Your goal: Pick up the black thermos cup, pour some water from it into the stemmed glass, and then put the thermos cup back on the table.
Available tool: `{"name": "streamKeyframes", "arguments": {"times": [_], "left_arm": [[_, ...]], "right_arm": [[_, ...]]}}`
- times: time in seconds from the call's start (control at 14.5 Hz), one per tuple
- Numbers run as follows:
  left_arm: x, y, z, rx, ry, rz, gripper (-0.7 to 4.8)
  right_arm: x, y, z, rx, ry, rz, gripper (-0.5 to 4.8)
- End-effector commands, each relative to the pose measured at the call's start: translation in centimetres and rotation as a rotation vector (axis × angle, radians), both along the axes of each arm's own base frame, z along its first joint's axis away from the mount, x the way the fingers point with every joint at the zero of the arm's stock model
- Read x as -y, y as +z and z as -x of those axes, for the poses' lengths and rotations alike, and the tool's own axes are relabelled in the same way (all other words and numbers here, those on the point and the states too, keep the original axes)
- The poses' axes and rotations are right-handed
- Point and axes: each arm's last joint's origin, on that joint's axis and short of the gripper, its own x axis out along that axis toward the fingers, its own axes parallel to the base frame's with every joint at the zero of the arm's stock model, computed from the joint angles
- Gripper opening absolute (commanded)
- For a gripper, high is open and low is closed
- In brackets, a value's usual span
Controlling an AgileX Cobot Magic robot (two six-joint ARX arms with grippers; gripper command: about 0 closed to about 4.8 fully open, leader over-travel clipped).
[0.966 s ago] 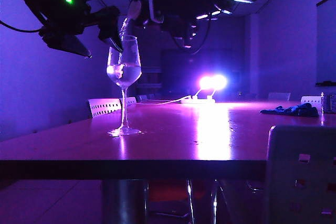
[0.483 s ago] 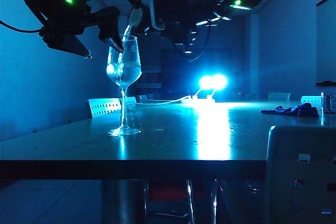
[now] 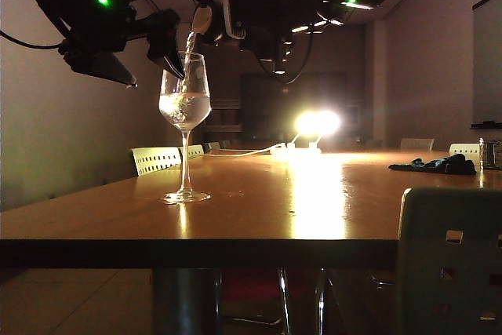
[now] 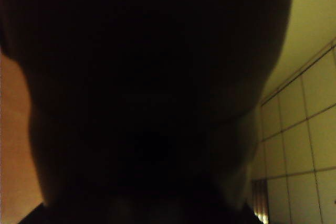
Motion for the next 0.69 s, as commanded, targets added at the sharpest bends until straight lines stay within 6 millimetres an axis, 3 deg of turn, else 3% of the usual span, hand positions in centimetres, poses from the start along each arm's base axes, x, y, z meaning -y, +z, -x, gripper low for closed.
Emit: {"name": "streamKeyframes", "arguments": {"times": [0.07,0.69], "left_arm": [[0.02,0.31,0.0,0.015,0.008,-0.001,4.79],[0.0,0.18,0.06,0.0,0.008,-0.006,4.79]], "right_arm": [[0.1,2.13,0.56,0.111,0.009,-0.033,0.76],[0.08,2.11,0.57,0.124,0.007,-0.019,0.76]]}}
